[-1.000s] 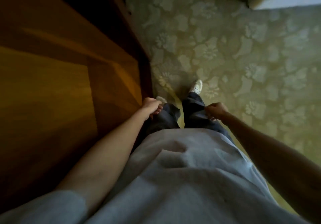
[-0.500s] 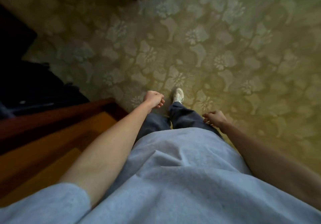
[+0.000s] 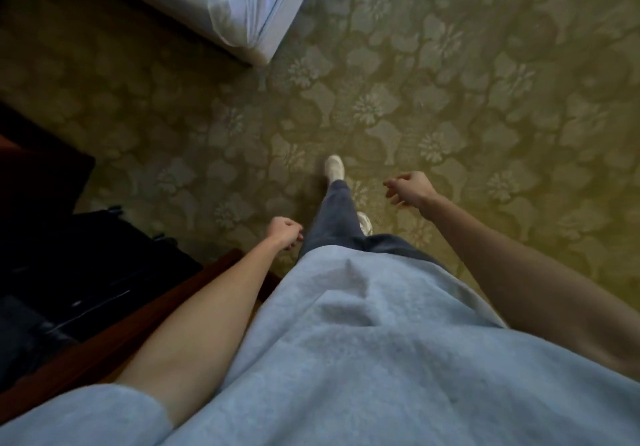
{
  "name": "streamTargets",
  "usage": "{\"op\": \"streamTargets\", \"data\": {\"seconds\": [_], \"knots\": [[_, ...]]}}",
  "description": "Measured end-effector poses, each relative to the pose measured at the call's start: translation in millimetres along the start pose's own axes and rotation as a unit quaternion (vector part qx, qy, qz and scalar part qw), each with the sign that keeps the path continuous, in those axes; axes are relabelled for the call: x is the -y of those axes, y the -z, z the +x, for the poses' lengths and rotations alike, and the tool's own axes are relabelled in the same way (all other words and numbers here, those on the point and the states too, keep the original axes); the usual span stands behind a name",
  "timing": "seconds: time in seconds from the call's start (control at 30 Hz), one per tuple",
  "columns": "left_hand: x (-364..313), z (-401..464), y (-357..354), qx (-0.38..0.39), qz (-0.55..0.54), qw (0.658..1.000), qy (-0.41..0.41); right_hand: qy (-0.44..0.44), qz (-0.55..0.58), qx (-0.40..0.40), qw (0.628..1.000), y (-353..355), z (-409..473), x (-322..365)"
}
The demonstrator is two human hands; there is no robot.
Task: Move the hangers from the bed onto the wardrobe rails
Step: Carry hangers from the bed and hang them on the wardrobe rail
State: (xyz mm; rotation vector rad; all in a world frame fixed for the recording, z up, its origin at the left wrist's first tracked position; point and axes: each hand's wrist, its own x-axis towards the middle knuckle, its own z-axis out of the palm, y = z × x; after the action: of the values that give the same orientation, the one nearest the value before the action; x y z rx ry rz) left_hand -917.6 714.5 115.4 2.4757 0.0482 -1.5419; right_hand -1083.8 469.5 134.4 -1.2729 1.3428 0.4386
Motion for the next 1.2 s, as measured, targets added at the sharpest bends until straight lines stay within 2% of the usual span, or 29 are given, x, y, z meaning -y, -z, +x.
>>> {"op": "streamTargets", "data": {"seconds": [0.17,0.33,0.43,0.53,0.73,0.87,1.03,1.2], "knots": [[-24.8,40.3,39.7,-0.006,-0.012,0.998,0.054,0.061,-0.030,0.025,0.997,17.7,64.8,122.0],[-116.4,86.7,86.4,0.005,-0.051,0.997,0.057,0.067,-0.057,0.019,0.996,59.6,125.1,238.3],[-206.0,110.6,120.4,0.006,-0.074,0.997,0.034,0.054,-0.076,0.022,0.995,94.2,151.6,289.1],[-304.2,129.8,145.2,0.016,-0.086,0.996,-0.013,0.026,-0.073,-0.005,0.997,138.7,171.7,310.1],[-508.3,166.5,168.1,0.062,-0.043,0.989,-0.124,-0.066,-0.041,-0.074,0.994,241.6,195.1,309.9],[-652.7,191.5,173.1,0.075,-0.012,0.979,-0.189,-0.136,0.017,-0.097,0.986,309.9,224.6,310.9],[-794.6,227.6,183.4,0.072,0.048,0.976,-0.199,-0.184,0.055,-0.102,0.976,389.9,280.5,363.9],[-871.8,254.8,216.8,0.065,0.094,0.984,-0.135,-0.166,0.060,-0.095,0.980,459.5,346.2,469.9]]}}
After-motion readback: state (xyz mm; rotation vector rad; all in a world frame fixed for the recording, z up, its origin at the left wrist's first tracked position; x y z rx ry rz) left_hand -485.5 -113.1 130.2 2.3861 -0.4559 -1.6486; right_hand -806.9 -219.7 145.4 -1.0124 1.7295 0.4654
